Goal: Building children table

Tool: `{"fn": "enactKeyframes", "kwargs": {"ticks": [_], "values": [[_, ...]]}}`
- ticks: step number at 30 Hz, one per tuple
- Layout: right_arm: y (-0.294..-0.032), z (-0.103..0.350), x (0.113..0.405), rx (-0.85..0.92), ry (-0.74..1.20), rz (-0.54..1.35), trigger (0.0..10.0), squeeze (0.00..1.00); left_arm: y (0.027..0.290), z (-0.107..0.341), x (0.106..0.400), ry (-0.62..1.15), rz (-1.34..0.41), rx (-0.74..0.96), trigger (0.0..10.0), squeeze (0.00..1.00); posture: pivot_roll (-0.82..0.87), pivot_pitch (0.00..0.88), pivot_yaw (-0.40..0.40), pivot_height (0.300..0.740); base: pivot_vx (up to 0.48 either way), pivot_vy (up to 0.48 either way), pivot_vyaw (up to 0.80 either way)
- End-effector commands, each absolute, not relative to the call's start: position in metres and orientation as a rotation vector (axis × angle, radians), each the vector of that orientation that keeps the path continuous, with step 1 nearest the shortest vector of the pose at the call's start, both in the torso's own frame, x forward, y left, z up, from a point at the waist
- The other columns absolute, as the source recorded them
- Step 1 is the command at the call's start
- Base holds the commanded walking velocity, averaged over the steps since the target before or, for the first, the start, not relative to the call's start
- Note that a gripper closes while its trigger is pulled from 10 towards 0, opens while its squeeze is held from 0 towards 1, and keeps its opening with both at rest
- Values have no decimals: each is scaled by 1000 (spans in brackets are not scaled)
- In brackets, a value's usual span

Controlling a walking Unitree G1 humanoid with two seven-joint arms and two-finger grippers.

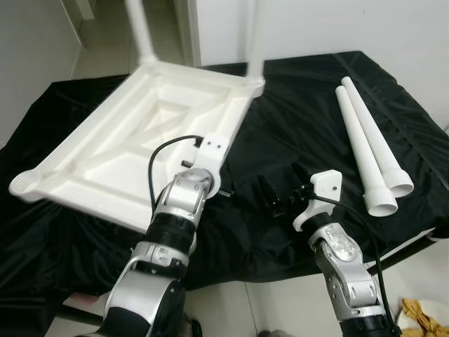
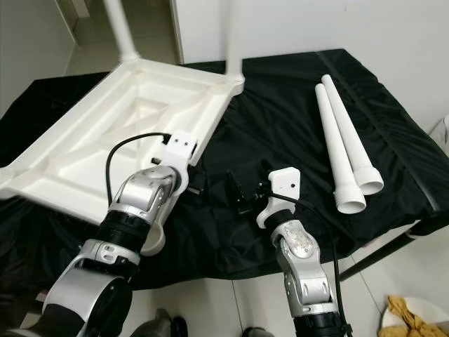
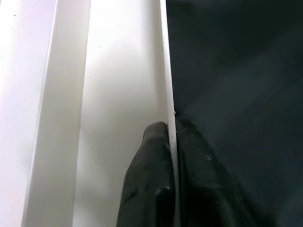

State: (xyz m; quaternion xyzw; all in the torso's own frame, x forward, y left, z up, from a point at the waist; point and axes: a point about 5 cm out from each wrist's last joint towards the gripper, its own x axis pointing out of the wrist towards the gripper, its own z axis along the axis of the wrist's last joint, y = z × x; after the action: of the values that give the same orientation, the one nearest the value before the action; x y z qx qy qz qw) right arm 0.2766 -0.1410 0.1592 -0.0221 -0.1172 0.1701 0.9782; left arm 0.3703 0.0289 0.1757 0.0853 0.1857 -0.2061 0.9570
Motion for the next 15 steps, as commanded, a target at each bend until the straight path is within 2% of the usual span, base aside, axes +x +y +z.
{"fn": "enactKeyframes", "kwargs": {"ticks": [1, 5, 6, 9, 10, 15], "values": [[-138, 160, 275, -42, -244, 348, 10000, 0, 9, 208, 374, 217, -407, 149, 10000, 1000, -136, 92, 100, 740, 0, 0, 0], [-138, 159, 273, -41, -241, 343, 10000, 0, 7, 212, 379, 216, -393, 149, 10000, 1000, -141, 96, 103, 740, 0, 0, 0], [-138, 159, 273, -41, -240, 342, 10000, 0, 7, 215, 380, 212, -389, 156, 10000, 573, -141, 98, 104, 740, 0, 0, 0], [-139, 159, 272, -41, -240, 340, 10000, 0, 7, 217, 382, 208, -387, 162, 10000, 573, -142, 98, 104, 740, 0, 0, 0], [-139, 159, 272, -42, -240, 340, 10000, 0, 6, 222, 383, 192, -396, 164, 10000, 0, -142, 99, 105, 740, 0, 0, 0], [-139, 159, 272, -40, -238, 336, 10000, 0, 9, 239, 386, 126, -424, 167, 10000, 0, -140, 99, 105, 740, 0, 0, 0]]}}
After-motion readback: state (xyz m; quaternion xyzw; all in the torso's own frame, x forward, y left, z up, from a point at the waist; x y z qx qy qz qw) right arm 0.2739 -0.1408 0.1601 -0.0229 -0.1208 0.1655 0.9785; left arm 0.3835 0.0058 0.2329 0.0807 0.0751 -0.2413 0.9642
